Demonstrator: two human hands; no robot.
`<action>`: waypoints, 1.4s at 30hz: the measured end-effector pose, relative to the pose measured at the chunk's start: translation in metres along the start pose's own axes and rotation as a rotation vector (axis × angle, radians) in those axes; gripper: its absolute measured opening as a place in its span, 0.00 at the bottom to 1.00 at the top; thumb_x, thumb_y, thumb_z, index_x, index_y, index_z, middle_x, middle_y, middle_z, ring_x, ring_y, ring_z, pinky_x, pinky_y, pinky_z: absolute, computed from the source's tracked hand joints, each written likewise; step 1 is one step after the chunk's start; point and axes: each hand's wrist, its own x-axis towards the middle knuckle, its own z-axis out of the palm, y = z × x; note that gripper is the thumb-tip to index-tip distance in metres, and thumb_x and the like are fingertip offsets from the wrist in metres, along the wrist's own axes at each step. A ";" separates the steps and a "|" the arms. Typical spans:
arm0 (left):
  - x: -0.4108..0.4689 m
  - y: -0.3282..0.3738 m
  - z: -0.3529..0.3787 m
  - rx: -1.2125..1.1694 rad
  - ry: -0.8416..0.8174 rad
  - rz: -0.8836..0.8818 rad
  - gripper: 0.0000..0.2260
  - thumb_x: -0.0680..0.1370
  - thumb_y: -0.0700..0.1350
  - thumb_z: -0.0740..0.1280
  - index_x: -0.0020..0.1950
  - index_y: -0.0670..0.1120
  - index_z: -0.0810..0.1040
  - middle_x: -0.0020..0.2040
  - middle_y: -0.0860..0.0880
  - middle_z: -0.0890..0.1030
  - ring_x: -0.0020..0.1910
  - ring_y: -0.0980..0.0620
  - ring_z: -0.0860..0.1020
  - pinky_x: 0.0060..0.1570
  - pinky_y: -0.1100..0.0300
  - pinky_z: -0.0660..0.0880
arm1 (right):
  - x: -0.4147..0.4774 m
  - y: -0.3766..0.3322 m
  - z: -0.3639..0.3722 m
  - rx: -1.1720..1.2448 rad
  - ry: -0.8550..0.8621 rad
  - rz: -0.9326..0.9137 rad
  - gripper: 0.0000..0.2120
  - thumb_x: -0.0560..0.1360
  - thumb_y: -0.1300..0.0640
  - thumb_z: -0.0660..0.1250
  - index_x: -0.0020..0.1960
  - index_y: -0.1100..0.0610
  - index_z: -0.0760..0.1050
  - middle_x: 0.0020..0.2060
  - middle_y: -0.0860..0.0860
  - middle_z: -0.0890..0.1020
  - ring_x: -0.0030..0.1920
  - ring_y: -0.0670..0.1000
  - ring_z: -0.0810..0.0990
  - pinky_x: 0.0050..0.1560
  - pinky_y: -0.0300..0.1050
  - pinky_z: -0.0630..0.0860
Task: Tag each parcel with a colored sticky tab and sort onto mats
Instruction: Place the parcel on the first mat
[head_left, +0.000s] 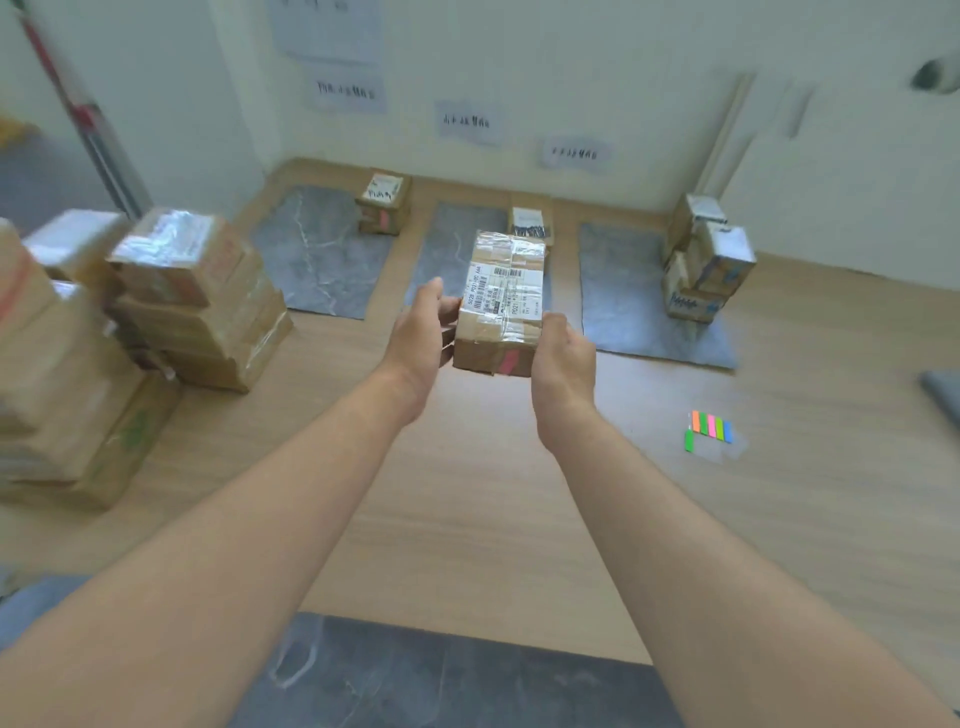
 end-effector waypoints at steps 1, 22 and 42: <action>-0.001 0.016 -0.001 -0.005 -0.005 0.021 0.24 0.85 0.55 0.49 0.49 0.48 0.83 0.40 0.57 0.86 0.45 0.54 0.81 0.52 0.58 0.76 | -0.004 -0.017 0.003 -0.004 -0.001 -0.016 0.16 0.81 0.51 0.57 0.43 0.55 0.80 0.38 0.48 0.84 0.39 0.50 0.80 0.40 0.43 0.73; 0.032 0.128 -0.023 0.014 0.141 0.101 0.22 0.84 0.57 0.54 0.51 0.44 0.81 0.40 0.50 0.85 0.41 0.51 0.81 0.50 0.57 0.77 | 0.016 -0.136 0.051 0.008 -0.162 -0.080 0.18 0.82 0.53 0.56 0.35 0.53 0.70 0.28 0.43 0.73 0.31 0.47 0.68 0.34 0.42 0.65; 0.185 0.070 -0.118 0.084 0.289 -0.136 0.21 0.84 0.57 0.52 0.49 0.48 0.80 0.43 0.50 0.84 0.47 0.50 0.80 0.61 0.50 0.74 | 0.128 -0.062 0.200 -0.125 -0.347 0.158 0.17 0.82 0.51 0.53 0.42 0.53 0.77 0.40 0.48 0.83 0.38 0.49 0.76 0.37 0.44 0.68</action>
